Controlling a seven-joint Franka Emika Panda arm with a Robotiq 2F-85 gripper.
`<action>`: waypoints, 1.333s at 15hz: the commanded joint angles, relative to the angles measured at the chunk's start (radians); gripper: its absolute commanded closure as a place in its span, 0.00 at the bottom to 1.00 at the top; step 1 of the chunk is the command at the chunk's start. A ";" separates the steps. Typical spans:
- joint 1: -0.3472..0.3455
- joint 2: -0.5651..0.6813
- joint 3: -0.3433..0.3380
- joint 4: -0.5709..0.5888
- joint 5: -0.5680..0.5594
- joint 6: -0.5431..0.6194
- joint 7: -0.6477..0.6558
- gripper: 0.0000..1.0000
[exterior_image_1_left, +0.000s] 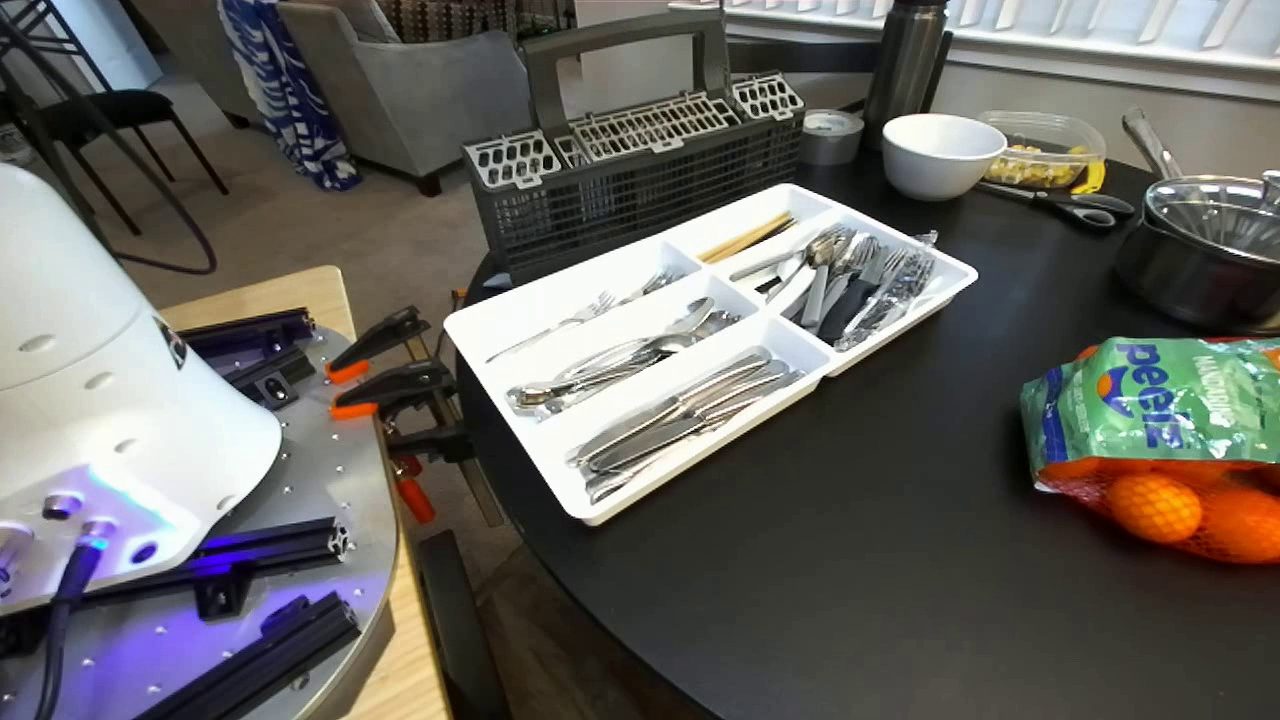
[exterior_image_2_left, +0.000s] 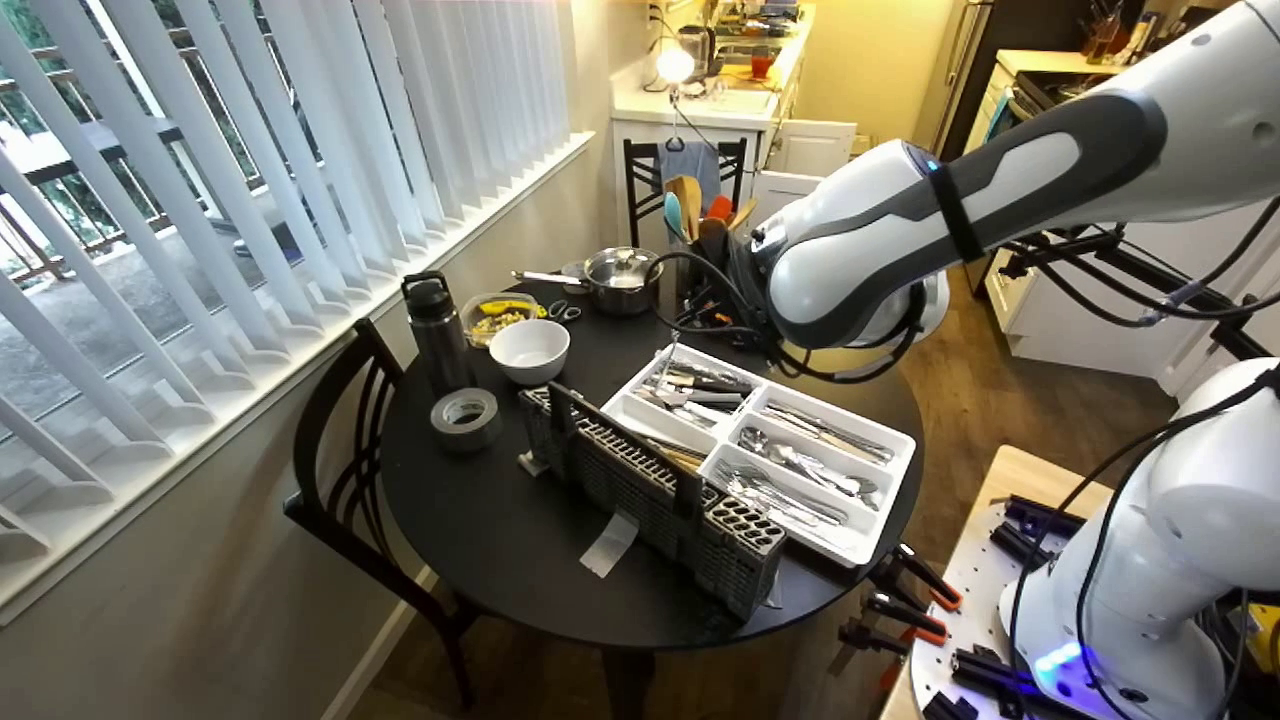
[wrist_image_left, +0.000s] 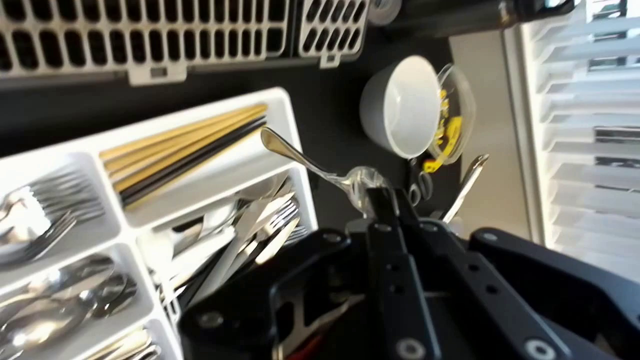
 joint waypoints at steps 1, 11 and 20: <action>-0.280 -0.120 0.116 -0.052 -0.281 -0.263 0.219 0.97; -0.088 0.092 -0.056 0.340 -0.724 -1.007 0.633 0.97; 0.097 0.307 -0.289 0.441 -0.704 -1.166 0.649 0.97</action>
